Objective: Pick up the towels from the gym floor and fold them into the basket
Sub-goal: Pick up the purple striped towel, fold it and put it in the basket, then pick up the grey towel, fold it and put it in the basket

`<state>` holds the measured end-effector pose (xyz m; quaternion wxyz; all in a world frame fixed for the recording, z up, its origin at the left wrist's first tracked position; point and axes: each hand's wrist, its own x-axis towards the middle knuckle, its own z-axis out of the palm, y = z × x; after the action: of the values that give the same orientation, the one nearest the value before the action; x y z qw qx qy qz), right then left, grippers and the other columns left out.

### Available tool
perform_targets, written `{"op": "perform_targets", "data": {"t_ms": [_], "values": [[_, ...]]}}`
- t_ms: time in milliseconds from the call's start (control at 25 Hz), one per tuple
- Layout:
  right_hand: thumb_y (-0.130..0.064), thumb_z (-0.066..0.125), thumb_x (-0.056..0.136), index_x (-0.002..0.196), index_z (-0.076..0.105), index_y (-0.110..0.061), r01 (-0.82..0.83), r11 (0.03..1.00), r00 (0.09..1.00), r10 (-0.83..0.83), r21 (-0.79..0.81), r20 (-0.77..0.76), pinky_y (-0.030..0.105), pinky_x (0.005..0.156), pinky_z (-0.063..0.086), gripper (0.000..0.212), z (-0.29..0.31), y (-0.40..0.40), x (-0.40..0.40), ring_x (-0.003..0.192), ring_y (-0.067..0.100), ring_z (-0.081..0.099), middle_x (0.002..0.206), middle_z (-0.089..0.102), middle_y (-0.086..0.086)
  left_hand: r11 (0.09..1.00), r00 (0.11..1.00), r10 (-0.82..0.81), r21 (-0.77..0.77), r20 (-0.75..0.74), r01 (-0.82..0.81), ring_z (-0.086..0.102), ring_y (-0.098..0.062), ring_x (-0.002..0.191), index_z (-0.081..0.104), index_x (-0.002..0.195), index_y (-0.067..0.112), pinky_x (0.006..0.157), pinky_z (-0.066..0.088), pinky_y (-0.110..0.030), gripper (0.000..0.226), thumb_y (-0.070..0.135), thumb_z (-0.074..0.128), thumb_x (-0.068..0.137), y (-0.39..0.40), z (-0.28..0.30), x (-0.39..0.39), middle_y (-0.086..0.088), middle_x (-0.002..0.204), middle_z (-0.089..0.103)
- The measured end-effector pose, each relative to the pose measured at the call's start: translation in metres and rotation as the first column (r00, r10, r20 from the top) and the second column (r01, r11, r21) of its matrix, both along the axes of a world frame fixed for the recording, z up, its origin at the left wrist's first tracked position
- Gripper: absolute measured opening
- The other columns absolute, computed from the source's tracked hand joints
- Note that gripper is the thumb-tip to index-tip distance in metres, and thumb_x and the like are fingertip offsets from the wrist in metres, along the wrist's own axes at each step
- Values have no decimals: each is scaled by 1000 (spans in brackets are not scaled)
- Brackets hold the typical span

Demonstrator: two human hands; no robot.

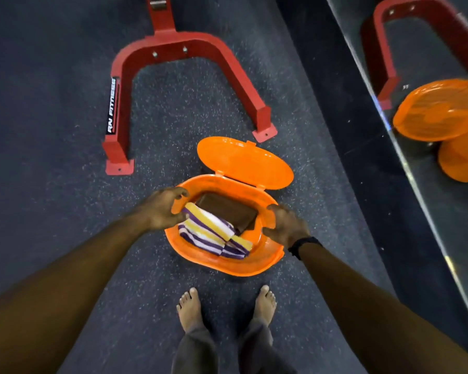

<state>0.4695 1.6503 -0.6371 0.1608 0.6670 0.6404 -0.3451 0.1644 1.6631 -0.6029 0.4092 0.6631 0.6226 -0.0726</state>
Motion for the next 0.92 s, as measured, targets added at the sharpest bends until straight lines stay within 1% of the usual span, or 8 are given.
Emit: {"op": "perform_targets", "data": {"t_ms": [160,320,360,440,520,600,760,920], "values": [[-48,66,80,141,41,-18,122,990,961,-101,68,-259,38,106,37,72,108,35,18,132,27,41,144,42,8,995,999,-8,102,51,3,48,-25,126,48,135,13,107,38,-37,62,30,73,81,39,110,28,-10,138,50],[-48,69,82,142,39,-21,213,951,925,-122,223,-361,39,110,34,72,266,83,52,133,24,41,146,40,7,966,998,-6,258,57,-9,51,-24,124,50,133,11,105,37,-32,63,30,76,79,84,256,61,-11,135,53],[-50,69,81,141,41,-21,236,932,919,-122,275,-375,40,109,36,72,309,92,64,133,23,41,146,41,6,953,998,-4,302,69,-17,52,-24,122,50,133,12,104,39,-33,64,31,76,78,93,295,70,-11,134,54],[-49,69,81,138,45,-19,262,892,912,-103,368,-398,33,107,37,69,394,106,88,131,21,43,144,45,4,915,994,-9,403,104,-34,55,-23,119,52,131,13,103,41,-34,64,33,77,76,108,370,89,-9,131,57],[-44,70,82,136,48,-15,277,848,912,-84,452,-402,25,102,35,65,461,114,108,129,19,46,141,49,4,872,990,-27,487,137,-44,56,-23,116,53,130,14,102,43,-34,62,32,78,76,117,432,106,-9,127,60],[-42,71,82,134,50,-14,280,794,921,-64,540,-383,24,100,35,62,528,113,124,127,19,48,137,52,5,823,981,-43,563,187,-71,57,-22,115,54,129,14,101,43,-32,61,33,78,76,120,493,124,-9,125,60],[-41,71,82,130,54,-13,297,685,935,-67,666,-348,26,98,37,58,627,98,151,124,20,52,133,56,4,737,963,-120,671,243,-77,58,-20,109,55,127,16,92,42,-26,57,32,77,78,121,589,150,-7,120,61],[-46,69,83,132,53,-16,324,604,938,-109,728,-328,26,96,39,60,691,72,172,123,20,52,135,54,3,700,921,-246,713,302,-47,57,-16,101,56,125,19,86,42,-26,55,35,77,77,129,646,174,0,112,57]]}}
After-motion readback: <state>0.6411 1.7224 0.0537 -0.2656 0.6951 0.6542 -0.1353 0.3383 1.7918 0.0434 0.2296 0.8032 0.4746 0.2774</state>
